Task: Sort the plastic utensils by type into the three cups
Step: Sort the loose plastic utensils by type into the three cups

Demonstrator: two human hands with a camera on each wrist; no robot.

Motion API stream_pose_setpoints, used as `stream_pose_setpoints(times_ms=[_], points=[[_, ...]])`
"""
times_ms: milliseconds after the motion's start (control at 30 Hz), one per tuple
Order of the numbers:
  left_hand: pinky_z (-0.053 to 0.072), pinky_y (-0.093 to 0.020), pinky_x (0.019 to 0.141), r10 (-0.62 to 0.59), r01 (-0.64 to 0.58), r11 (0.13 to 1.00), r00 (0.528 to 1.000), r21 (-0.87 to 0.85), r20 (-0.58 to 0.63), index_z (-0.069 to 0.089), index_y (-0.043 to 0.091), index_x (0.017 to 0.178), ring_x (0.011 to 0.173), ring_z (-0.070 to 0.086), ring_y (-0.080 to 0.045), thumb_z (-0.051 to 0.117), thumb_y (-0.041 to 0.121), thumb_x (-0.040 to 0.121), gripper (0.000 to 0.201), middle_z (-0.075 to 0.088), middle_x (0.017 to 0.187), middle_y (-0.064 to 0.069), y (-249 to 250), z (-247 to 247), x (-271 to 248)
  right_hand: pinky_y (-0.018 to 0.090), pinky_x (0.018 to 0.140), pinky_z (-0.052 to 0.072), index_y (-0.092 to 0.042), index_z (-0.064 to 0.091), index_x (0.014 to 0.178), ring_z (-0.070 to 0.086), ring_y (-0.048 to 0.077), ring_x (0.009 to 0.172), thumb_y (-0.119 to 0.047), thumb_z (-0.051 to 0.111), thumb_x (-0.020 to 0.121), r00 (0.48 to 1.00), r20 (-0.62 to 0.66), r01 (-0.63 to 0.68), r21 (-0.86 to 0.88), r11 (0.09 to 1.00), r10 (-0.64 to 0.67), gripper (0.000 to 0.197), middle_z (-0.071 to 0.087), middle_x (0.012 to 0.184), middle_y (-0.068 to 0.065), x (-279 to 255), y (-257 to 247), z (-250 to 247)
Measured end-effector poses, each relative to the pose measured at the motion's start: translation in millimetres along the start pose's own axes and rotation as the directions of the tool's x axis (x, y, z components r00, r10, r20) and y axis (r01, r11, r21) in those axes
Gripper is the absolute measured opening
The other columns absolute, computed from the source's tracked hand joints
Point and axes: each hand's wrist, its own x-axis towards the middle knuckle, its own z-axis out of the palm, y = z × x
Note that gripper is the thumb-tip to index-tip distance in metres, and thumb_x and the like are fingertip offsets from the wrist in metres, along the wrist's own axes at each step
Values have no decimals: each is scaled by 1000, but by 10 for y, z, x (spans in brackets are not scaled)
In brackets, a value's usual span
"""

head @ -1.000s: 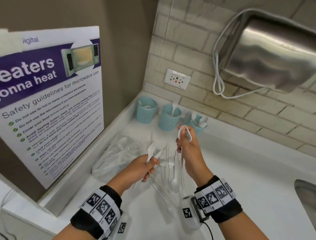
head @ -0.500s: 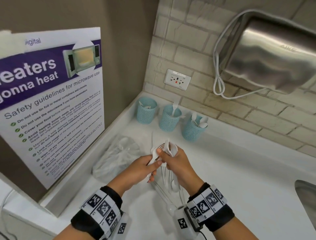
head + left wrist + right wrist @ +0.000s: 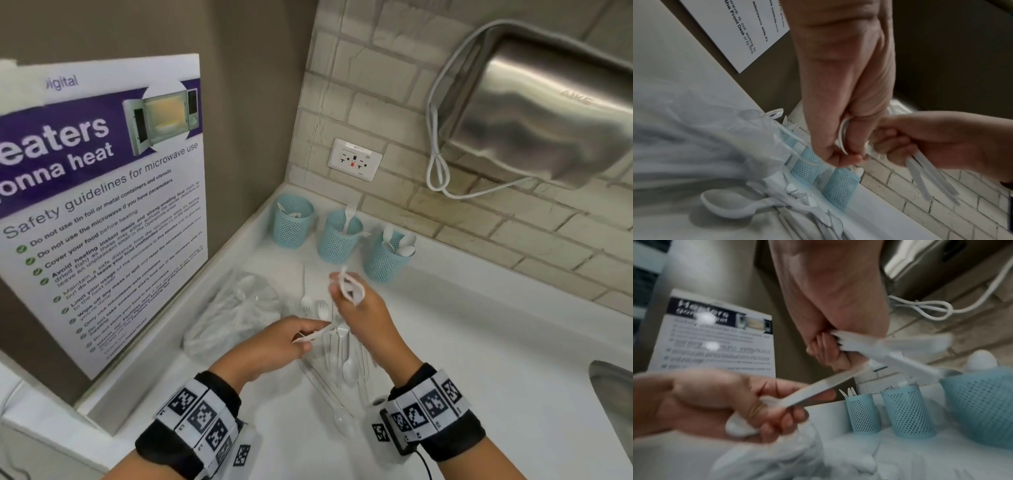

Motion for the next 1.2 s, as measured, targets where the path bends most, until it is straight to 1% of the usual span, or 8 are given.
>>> stream_pose_setpoints(times_ms=[100,200,400,467,600,767,1000,1200], points=[[50,-19,82,56,-99,985,960,-143,-275,72,22,99,95,65,-13,61,-3,86,31,72,102,-1,-11,-44,46,17,56,35,-28,54,70,54,5,63,-47,64,86,986,166,60,-407,912,9,27,57,65,-9,-28,126,43],[54,-20,69,16,-186,917,901,-354,-433,75,18,85,78,67,-14,71,2,80,17,74,83,-2,-48,-129,62,16,50,30,-30,43,55,44,-1,49,-46,70,82,972,212,-11,-395,919,103,41,45,51,-12,-69,160,40],[58,-27,79,-71,-206,859,858,-468,-509,72,6,97,78,67,-15,70,19,84,19,71,82,-8,-48,-120,96,21,66,40,-17,62,100,58,11,81,-36,61,91,956,235,-89,-335,938,174,20,63,89,-4,-82,143,30],[58,-27,80,-72,-197,867,860,-457,-505,72,4,97,76,65,-14,66,22,87,22,67,77,-6,-31,-104,91,24,75,43,-16,58,115,58,14,88,-30,55,95,959,190,-168,-218,961,211,24,64,100,-2,-76,118,11],[55,-27,87,-19,-165,913,895,-372,-445,73,13,94,89,68,-15,57,32,92,25,71,90,-4,2,-60,87,20,65,42,-13,54,101,48,9,65,-23,48,100,973,108,-215,124,969,203,12,52,73,-5,-68,41,27],[43,-12,84,225,-241,962,966,-128,-127,69,19,82,93,61,-1,51,38,92,28,62,94,9,120,100,35,28,59,39,-13,50,87,49,11,61,-20,46,100,963,157,-270,577,771,220,16,51,67,-2,-46,-115,109],[40,-14,69,180,-185,970,983,-157,-40,62,28,78,64,50,8,46,37,96,25,58,64,25,192,131,-20,26,72,48,-15,53,96,56,11,78,-13,57,93,977,164,-209,588,781,138,5,55,82,2,-20,-110,81],[38,-14,70,151,-157,980,987,-119,-60,60,28,78,65,52,12,44,35,98,27,61,66,27,220,64,-41,26,78,52,-37,34,132,60,7,81,-20,65,90,999,23,-42,386,922,36,55,57,91,-2,-7,-53,-23]])
